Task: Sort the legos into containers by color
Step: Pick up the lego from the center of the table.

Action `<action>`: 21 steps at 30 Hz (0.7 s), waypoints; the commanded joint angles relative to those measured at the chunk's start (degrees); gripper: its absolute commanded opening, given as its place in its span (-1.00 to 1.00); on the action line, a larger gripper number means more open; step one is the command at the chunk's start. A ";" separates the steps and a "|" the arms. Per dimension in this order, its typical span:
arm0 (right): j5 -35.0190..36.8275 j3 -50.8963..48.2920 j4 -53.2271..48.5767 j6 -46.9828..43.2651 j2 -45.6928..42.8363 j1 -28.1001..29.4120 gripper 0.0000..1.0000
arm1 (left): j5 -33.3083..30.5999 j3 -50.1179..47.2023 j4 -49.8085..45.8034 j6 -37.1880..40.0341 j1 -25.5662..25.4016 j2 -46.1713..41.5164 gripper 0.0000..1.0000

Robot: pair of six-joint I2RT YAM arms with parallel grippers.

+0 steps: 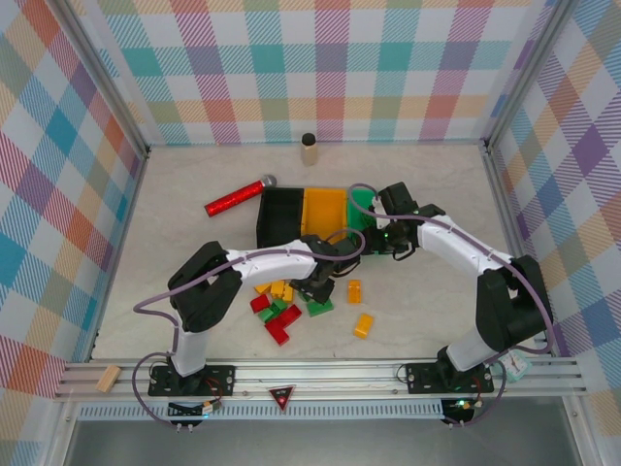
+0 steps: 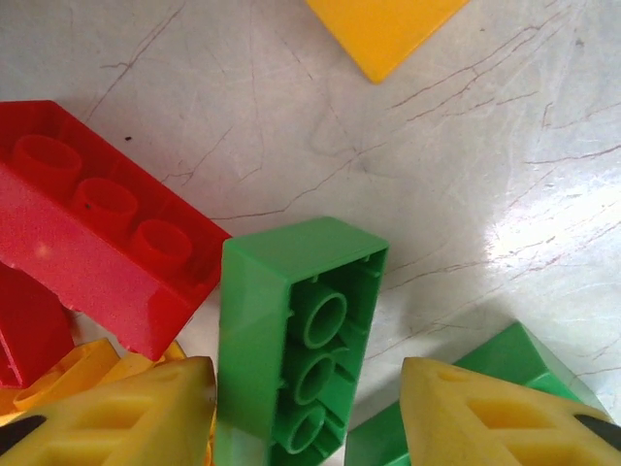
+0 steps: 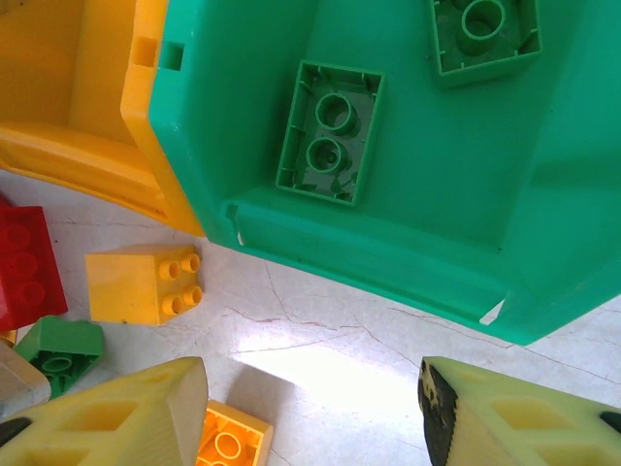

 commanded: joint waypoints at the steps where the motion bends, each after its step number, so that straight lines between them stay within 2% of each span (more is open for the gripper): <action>1: -0.53 0.12 -0.59 0.12 -1.92 -0.38 0.21 | -2.21 -1.15 -1.54 -0.87 -0.42 3.13 -0.01; 5: -0.75 -0.25 -0.18 0.43 -1.64 -0.43 0.21 | -1.53 -1.57 -0.89 -0.97 -0.42 3.48 -0.16; 9: -1.03 -0.32 0.26 0.61 -1.72 -0.43 0.21 | -1.59 -1.95 -0.30 -1.05 -0.42 3.96 -0.24; 11: -0.95 -0.41 0.25 0.54 -1.94 -0.43 0.21 | -1.61 -1.62 -0.30 -1.09 -0.43 3.86 -0.43; 13: -0.77 -0.57 0.33 0.49 -2.33 -0.43 0.21 | -1.62 -1.34 -0.30 -1.21 -0.42 2.72 -0.47; 17: -0.07 -0.59 0.05 0.16 -2.70 -0.43 0.21 | -1.18 0.26 -0.42 -1.39 -0.51 -0.66 -0.90; 21: 0.20 -0.50 -0.16 0.20 -2.93 -0.46 0.21 | -0.61 4.06 -1.67 -1.53 -0.51 -3.75 -0.94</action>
